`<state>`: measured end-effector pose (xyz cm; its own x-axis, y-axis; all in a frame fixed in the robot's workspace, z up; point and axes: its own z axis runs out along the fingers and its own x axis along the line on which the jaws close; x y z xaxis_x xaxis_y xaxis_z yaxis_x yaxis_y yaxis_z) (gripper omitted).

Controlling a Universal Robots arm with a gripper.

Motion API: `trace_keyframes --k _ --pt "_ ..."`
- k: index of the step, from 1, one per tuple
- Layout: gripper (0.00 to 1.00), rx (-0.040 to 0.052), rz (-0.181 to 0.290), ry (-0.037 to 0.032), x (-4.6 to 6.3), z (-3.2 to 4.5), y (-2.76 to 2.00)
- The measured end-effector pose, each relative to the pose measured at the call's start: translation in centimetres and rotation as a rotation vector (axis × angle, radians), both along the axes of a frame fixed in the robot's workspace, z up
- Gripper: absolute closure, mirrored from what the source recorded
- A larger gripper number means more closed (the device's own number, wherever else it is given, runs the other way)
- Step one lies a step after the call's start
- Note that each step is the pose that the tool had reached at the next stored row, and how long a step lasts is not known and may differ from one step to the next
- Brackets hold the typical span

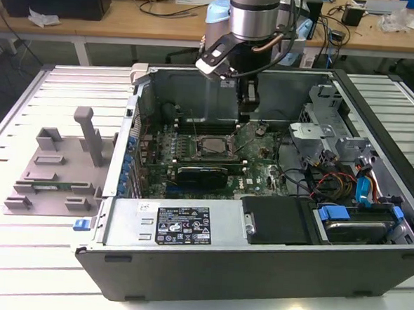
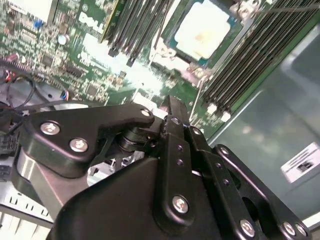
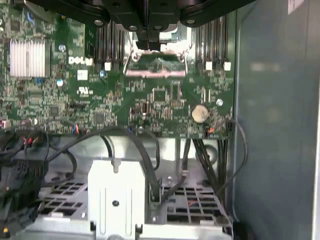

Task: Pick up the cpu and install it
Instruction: 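Close the cpu cover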

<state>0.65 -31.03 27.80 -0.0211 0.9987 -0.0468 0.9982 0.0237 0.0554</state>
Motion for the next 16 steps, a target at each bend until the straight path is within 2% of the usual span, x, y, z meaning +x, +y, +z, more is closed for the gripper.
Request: trace_keyframes --k 2,5,12,16 --pt "0.89 0.0 0.0 0.0 1.6 0.0 -0.06" --pt "0.89 0.0 0.0 0.0 2.6 0.0 -0.11" --pt "0.89 0.0 0.0 0.0 3.9 -0.01 -0.12" --pt "0.89 0.0001 0.0 0.0 4.0 -0.01 -0.12"
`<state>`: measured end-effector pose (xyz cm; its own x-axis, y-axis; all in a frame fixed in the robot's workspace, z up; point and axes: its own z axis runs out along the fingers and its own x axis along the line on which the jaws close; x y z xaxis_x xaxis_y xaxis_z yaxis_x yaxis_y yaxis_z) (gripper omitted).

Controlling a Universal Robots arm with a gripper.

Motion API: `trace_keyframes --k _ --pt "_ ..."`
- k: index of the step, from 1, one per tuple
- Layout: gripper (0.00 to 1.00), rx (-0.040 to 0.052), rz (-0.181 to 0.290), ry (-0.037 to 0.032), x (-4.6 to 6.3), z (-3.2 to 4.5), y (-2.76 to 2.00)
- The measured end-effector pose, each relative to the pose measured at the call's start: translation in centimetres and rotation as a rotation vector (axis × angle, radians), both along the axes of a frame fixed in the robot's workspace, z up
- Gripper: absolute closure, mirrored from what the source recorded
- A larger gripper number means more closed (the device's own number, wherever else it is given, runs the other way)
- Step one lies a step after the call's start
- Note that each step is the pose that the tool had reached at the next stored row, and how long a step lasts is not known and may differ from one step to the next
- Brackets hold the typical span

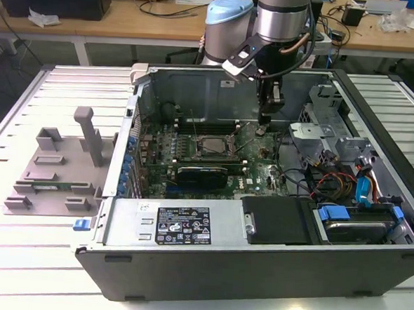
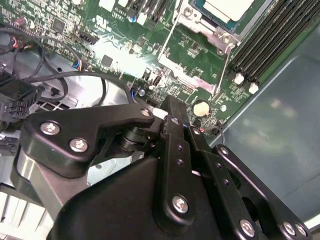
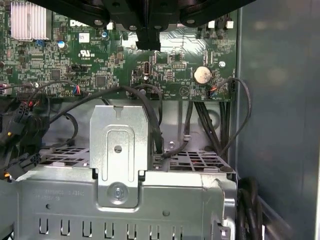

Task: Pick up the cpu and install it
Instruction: 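Close the cpu cover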

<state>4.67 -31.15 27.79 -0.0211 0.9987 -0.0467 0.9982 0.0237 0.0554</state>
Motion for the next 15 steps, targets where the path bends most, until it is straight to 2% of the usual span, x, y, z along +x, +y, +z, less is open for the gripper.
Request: trace_keyframes --k 3,7,11,15 --pt "0.89 -0.0001 0.0 0.0001 0.0 -0.27 0.0" --pt "0.89 0.0 0.0 0.0018 0.1 -1.08 0.0" --pt "0.89 0.0079 0.0 0.0024 0.1 -2.15 0.0" --pt "0.89 0.0091 0.0 0.0028 0.1 -2.46 0.0"
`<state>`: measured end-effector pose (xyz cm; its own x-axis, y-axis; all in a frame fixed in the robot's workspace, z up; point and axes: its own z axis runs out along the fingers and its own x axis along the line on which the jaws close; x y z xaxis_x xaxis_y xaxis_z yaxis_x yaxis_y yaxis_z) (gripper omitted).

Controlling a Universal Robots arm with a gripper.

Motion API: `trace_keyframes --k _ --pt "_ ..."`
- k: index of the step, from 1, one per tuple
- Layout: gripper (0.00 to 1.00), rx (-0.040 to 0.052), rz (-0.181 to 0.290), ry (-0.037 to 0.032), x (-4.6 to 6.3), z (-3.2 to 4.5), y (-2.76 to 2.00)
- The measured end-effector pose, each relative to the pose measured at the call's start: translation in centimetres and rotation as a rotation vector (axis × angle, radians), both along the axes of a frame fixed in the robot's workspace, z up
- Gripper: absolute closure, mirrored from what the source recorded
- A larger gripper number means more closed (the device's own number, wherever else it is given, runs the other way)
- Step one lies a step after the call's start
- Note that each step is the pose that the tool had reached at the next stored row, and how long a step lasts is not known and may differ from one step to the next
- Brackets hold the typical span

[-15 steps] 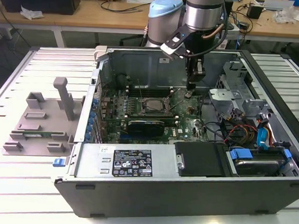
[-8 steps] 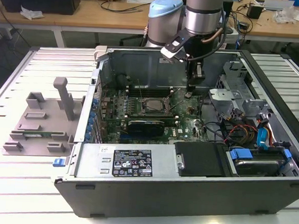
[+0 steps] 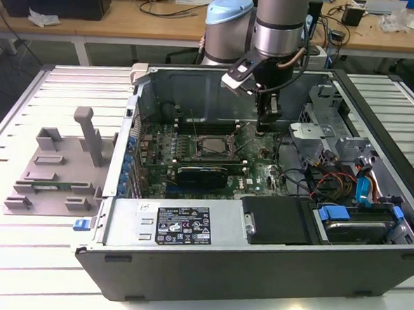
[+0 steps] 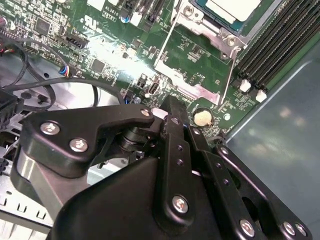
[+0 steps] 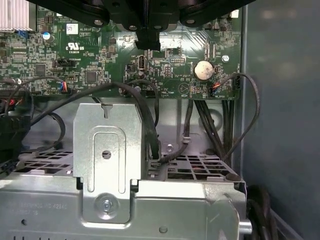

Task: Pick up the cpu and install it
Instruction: 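Close the cpu cover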

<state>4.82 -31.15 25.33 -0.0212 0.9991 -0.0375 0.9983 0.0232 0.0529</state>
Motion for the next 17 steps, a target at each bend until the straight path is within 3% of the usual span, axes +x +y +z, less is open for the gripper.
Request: trace_keyframes --k 2,3,6,13,15,17 --pt "0.89 0.0001 0.0 0.0 0.0 0.0 0.0" --pt "0.89 0.0015 0.0 0.005 0.01 -0.04 0.0" --pt "0.89 0.0083 0.0 0.0355 0.01 -0.1 0.0" --pt "0.89 0.0083 0.0 0.0358 -0.19 -0.1 0.01" --pt "0.89 0.0082 0.0 0.0281 -0.54 -0.08 0.06" --pt "0.89 0.0084 0.0 0.0113 -0.98 -0.03 0.11"
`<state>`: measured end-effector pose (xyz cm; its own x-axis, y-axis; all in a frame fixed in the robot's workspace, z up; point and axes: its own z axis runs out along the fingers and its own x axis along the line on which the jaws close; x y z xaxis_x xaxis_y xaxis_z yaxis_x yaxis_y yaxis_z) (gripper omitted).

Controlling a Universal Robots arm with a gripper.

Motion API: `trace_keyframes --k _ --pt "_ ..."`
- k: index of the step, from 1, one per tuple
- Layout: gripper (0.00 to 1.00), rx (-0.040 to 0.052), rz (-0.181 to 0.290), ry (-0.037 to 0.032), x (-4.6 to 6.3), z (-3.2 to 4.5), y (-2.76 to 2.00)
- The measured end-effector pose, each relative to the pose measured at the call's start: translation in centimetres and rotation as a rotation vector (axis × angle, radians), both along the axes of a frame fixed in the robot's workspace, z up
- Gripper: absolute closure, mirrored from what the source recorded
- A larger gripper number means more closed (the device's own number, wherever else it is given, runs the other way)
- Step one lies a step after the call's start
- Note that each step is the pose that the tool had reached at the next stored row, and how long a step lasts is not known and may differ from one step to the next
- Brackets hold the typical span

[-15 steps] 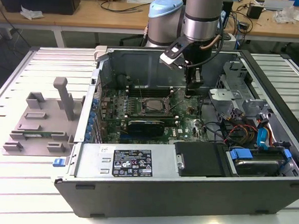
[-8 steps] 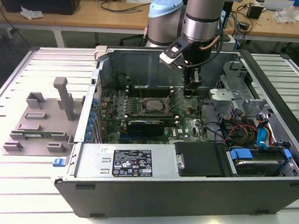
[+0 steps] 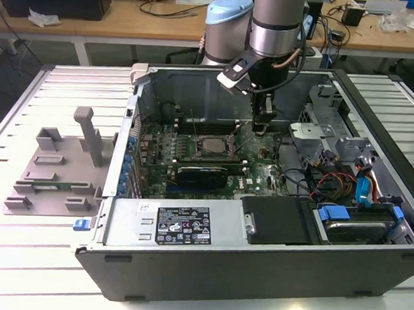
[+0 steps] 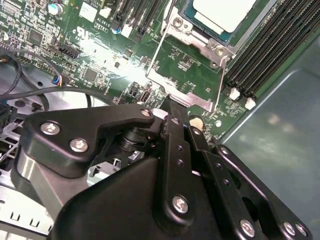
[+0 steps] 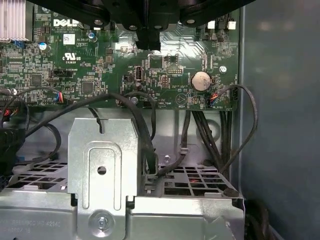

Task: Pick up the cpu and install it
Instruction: 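Close the cpu cover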

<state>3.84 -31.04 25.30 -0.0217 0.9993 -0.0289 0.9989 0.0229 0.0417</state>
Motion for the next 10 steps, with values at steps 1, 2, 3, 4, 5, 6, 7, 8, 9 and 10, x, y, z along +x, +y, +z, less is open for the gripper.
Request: trace_keyframes --k 1,2,3,4,5,6,7,8,9,10 --pt "0.89 0.0001 0.0 -0.008 -0.3 0.0 0.02" --pt "0.89 0.0001 0.0 -0.0117 -0.5 0.0 0.04" --pt "0.89 0.0001 0.0 -0.0144 -0.7 0.0 0.05" --pt "0.89 -0.0001 0.0 -0.0218 -1.5 0.0 0.08" --pt "0.89 0.0 0.0 -0.0254 -2.3 0.0 0.1" --pt "0.89 0.0001 0.0 -0.0271 -2.9 0.0 0.12" --pt "0.89 0.0001 0.0 -0.0277 -3.5 0.0 0.15" --pt "0.89 0.0001 0.0 -0.0278 -4.0 0.0 0.17" --pt "0.89 0.0 0.0 -0.0277 -4.0 0.0 0.17" --pt "0.89 0.0 0.0 -0.0278 -4.0 0.0 0.17"
